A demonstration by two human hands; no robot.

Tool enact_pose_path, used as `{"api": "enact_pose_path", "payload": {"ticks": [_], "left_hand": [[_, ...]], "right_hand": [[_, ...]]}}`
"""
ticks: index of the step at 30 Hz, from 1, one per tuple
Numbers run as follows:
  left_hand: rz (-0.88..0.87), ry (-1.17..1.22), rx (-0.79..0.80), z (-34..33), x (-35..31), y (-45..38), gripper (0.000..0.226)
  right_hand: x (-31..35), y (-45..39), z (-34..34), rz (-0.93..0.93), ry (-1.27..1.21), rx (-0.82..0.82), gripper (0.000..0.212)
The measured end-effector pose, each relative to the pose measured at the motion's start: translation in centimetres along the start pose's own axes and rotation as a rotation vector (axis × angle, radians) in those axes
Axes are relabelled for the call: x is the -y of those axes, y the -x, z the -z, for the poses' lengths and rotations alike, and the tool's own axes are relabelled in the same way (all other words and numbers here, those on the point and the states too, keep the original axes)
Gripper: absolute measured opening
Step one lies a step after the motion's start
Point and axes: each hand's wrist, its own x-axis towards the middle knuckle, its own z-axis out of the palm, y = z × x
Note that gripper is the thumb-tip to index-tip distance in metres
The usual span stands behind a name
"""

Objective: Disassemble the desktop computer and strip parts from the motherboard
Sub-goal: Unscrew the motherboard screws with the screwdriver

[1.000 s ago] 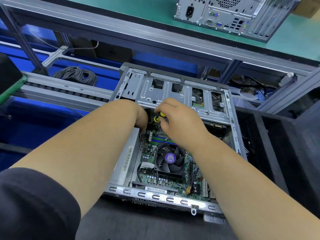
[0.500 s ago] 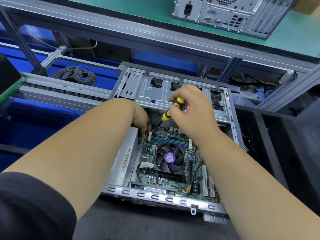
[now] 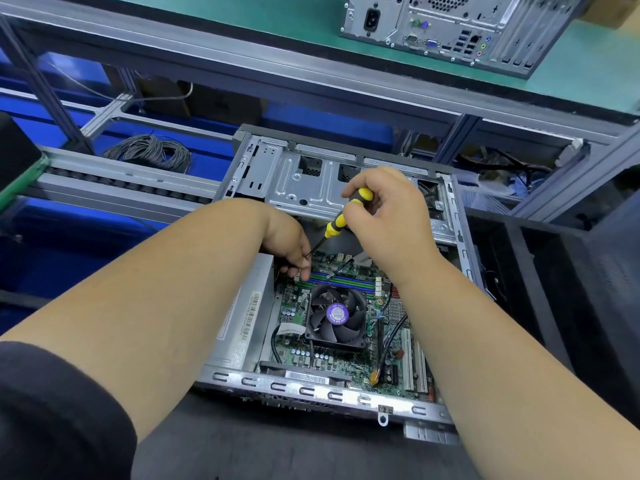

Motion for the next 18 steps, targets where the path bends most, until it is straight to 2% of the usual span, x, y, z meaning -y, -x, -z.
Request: {"api": "enact_pose_path", "payload": {"ticks": [5,10,12,15,18], "left_hand": [[-0.104,0.046,-0.089,-0.5,-0.7,1.0,0.023],[-0.166,0.106,-0.171,-0.8,-2.6,3.3,0.031],[-0.161,0.110,-0.244,-1.2,-3.9,4.3,0.038],[-0.133,0.052,-0.414,-2.5,-6.7,5.3,0.048],[-0.134,0.141,-0.615,-4.9,-10.0,5.3,0.038]], "right_hand": [[1.7,-0.6,3.3,0.016,0.026,-0.102,0.011],[1.2,0.0,8.7,-0.101,-0.070,-0.228,0.007],[0.4,0.9,10.5,-0.155,-0.119,-0.297,0.006],[-1.2,3.0,12.7,-0.252,-0.220,-0.404,0.016],[-3.3,5.1,14.6,-0.351,-0.373,-0.474,0.012]]}}
